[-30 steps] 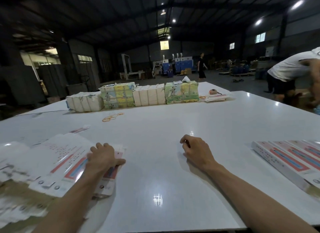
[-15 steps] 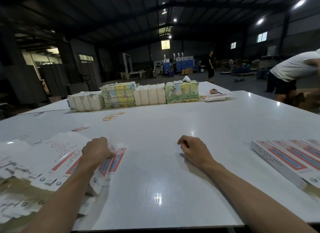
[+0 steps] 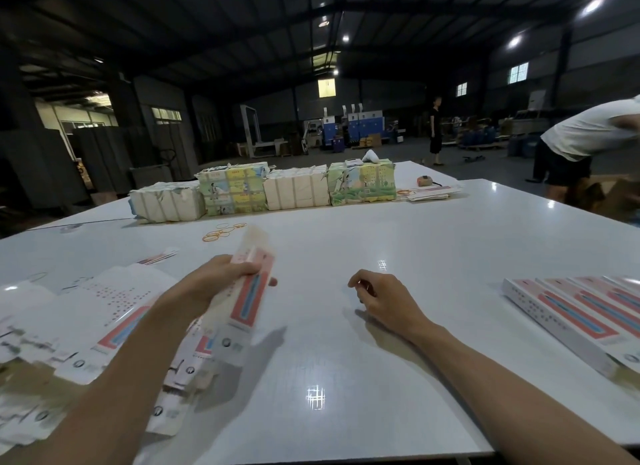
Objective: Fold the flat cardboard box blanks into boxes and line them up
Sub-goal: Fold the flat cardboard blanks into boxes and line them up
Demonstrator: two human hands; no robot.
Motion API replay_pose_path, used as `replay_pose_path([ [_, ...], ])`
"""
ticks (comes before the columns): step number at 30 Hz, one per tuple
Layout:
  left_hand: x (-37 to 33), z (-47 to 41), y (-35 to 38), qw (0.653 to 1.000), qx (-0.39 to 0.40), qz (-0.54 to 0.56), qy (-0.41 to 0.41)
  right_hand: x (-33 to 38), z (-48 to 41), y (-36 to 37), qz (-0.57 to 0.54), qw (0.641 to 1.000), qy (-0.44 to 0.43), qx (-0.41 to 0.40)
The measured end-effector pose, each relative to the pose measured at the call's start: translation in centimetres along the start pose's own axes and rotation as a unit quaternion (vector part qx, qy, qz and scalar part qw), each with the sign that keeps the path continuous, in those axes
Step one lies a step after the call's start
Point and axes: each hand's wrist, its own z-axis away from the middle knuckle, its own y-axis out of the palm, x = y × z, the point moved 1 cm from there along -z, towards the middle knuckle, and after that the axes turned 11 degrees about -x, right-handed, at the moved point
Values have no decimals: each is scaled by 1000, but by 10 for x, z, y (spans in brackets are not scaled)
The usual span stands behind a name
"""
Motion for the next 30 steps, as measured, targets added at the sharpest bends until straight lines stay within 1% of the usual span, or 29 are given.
replay_pose_path([
  [1, -5, 1, 11, 996, 58, 66, -3, 0, -1, 1, -1, 1000, -9, -12],
  [3, -11, 2, 39, 975, 139, 174, -25, 3, -1, 0, -21, 998, -31, -45],
  [5, -13, 4, 74, 948, 183, 251, -62, 9, -1, -3, -48, 993, -72, -83],
  [7, -14, 6, 108, 927, 207, 301, -88, 13, -3, -5, -52, 986, -108, -116],
  [8, -15, 6, 123, 920, 213, 316, -94, 14, -4, -5, -50, 984, -112, -125],
  [11, -13, 5, 154, 918, 212, 327, -74, 13, -8, -6, -42, 989, -82, -116],
  [14, -1, 3, 170, 917, 185, 351, -47, 9, -7, -3, 13, 995, -65, -75],
  [16, 9, -1, 176, 918, 167, 359, -22, 7, -7, -1, 20, 995, -61, -70],
  [20, 15, -3, 177, 913, 193, 358, -21, 10, -10, 0, -16, 995, -51, -83],
  [23, 12, -2, 176, 915, 207, 346, -2, 14, -16, -5, -53, 992, -40, -104],
  [25, 9, 0, 176, 912, 220, 345, 7, 17, -19, -11, -96, 989, -4, -114],
  [27, 5, 1, 176, 908, 241, 342, 15, 19, -20, -16, -133, 985, 39, -100],
  [30, 2, 1, 174, 906, 264, 329, 23, 20, -20, -22, -165, 980, 82, -73],
])
